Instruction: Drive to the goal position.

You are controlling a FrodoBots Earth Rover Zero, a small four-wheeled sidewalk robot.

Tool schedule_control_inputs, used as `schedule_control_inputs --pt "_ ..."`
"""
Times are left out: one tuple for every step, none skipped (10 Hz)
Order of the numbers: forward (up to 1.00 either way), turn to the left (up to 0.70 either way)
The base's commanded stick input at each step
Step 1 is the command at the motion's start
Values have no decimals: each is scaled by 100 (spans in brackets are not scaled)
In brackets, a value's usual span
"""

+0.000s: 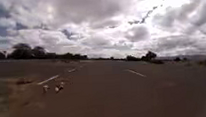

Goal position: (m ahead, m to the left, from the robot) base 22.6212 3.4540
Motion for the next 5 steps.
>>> schedule_control_inputs --pt "85 0" --pt "85 0" --pt "85 0" --pt "85 0" --pt "85 0"
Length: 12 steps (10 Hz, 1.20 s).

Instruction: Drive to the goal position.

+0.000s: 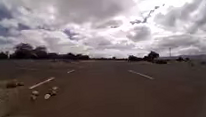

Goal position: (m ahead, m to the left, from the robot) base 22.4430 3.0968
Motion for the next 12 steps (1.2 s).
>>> schedule_control_inputs --pt "85 0" --pt "85 0" --pt "85 0" --pt "85 0" --pt "85 0" --pt "85 0" --pt "85 0" --pt "85 0" --pt "85 0" --pt "85 0" --pt "85 0" --pt "85 0"
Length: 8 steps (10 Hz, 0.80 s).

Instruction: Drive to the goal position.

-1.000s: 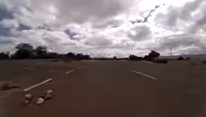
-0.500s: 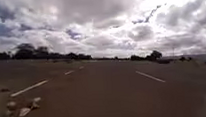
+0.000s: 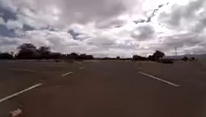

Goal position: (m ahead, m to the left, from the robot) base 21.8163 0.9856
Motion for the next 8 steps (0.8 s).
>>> schedule_control_inputs --pt "85 0" --pt "85 0" --pt "85 0" --pt "85 0" --pt "85 0" --pt "85 0" --pt "85 0" --pt "85 0"
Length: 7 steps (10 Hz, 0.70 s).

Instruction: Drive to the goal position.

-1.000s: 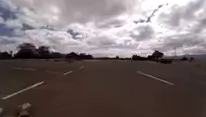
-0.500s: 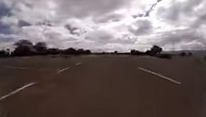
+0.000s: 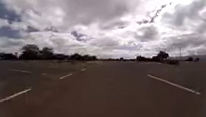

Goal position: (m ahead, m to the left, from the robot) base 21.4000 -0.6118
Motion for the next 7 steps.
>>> schedule_control_inputs --pt "85 0" --pt "85 0" --pt "85 0" --pt "85 0" --pt "85 0" --pt "85 0" --pt "85 0"
